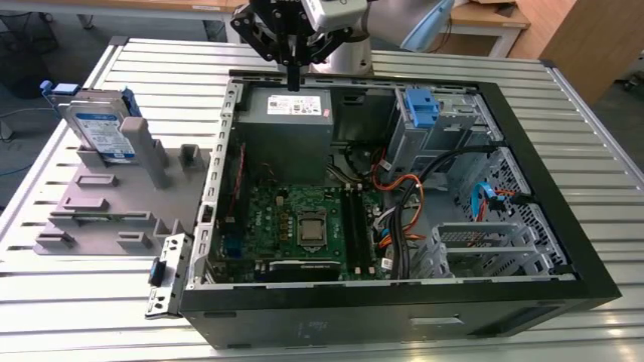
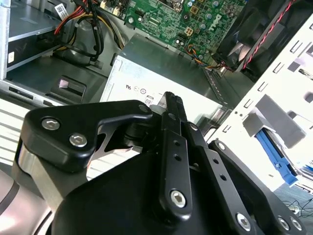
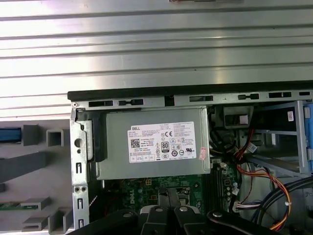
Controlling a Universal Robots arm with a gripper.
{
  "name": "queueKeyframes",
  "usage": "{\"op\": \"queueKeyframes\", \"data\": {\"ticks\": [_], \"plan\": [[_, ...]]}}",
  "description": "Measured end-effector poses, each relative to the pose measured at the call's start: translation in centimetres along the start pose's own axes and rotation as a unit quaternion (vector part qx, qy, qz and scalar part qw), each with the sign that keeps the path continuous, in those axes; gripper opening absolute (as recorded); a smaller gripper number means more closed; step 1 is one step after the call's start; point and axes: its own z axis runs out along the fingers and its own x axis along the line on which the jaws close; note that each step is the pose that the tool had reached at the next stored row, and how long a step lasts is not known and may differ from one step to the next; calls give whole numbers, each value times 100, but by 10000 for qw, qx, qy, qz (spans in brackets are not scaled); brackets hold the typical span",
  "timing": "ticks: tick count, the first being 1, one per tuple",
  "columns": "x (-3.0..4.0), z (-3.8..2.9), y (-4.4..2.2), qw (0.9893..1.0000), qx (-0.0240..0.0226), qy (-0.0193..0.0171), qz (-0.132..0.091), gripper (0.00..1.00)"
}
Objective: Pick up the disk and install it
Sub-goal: 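Reach for the disk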
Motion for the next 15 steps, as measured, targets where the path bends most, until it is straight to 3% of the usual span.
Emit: {"op": "queueKeyframes", "data": {"ticks": [5,15], "plan": [[15,0,-2,10000,0,0,0,11],[113,0,-9,10000,0,0,0,11]]}}
